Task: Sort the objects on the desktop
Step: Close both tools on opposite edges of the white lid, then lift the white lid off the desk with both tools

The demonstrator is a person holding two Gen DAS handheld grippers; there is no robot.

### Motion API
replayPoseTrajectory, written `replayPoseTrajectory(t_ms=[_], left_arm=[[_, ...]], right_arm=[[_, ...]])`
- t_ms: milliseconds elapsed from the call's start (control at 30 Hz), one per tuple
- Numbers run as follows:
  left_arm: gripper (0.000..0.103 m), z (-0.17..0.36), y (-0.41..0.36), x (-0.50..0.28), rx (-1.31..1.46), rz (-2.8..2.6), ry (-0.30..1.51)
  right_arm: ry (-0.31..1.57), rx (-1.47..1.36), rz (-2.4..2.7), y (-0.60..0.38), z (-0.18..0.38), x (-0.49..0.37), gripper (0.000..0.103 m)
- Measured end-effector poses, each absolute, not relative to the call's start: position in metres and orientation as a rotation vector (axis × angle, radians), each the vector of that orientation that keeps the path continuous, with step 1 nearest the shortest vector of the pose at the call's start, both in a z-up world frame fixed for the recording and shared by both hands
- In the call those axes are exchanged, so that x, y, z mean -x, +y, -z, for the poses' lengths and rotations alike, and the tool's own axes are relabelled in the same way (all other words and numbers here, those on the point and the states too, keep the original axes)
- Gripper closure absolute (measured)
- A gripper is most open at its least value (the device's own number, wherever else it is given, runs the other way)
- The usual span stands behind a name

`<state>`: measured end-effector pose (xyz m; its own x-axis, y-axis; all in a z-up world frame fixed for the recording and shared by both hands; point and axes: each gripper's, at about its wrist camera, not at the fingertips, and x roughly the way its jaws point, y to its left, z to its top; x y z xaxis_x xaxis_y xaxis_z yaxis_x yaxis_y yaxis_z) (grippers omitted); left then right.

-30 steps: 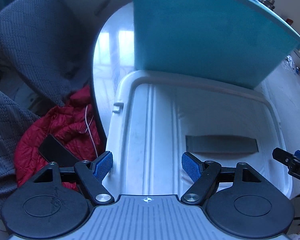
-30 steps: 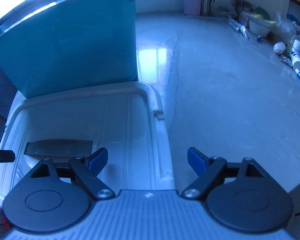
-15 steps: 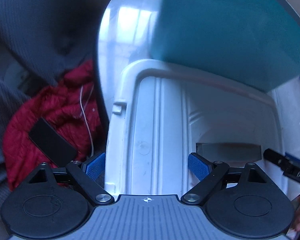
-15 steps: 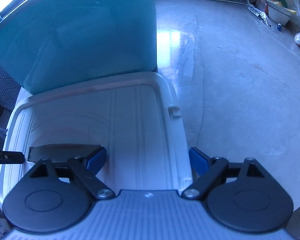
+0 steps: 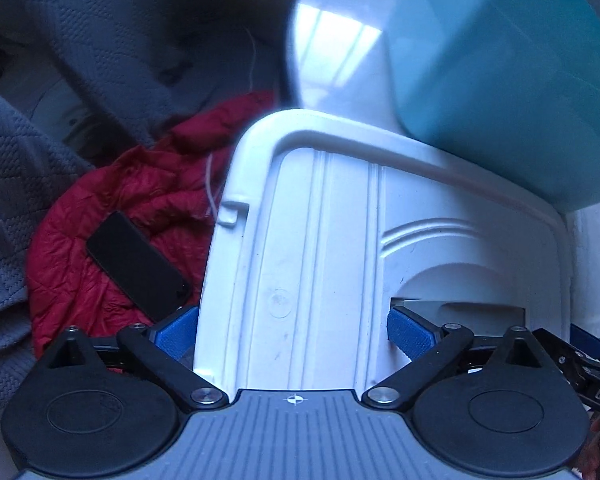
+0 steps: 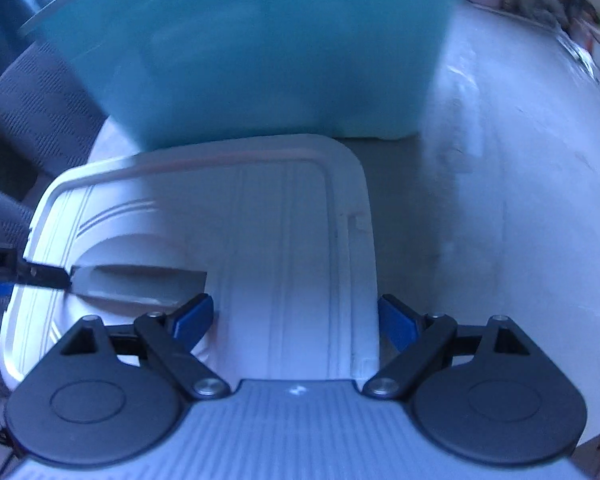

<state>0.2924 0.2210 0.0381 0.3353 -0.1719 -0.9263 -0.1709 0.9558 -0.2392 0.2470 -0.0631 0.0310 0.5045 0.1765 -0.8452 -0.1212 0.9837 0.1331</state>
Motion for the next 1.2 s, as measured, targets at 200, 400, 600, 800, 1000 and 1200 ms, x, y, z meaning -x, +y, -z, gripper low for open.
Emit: replayPoseTrajectory(t_ms=[200,400,600,800,1000,1200], left_arm=[[0.001,-0.014,0.255,-0.284,0.414,0.036,1.188],[0.001,-0.002,0.261,-0.288,0.426,0.070,1.178],[0.001,0.007,0.273,-0.293,0.442,0.119,1.167],[0.000,0.016,0.281,-0.296,0.468,0.157,1.160],[0.000,0.015,0.281,-0.296,0.451,0.151,1.160],[0.006,0.005,0.269,-0.297,0.387,0.125,1.166]], right_arm=[[1.035,-0.058,-0.225,-0.065,-0.031,-0.243,0.014],[1.089,-0.204,-0.233,-0.087,-0.030,-0.273,0.014],[1.129,-0.248,-0.307,-0.090,-0.030,-0.282,0.014],[1.135,-0.307,-0.382,-0.091,-0.030,-0.285,0.014],[1.126,-0.235,-0.384,-0.065,-0.034,-0.280,0.014],[1.105,-0.201,-0.349,-0.055,-0.038,-0.267,0.015]])
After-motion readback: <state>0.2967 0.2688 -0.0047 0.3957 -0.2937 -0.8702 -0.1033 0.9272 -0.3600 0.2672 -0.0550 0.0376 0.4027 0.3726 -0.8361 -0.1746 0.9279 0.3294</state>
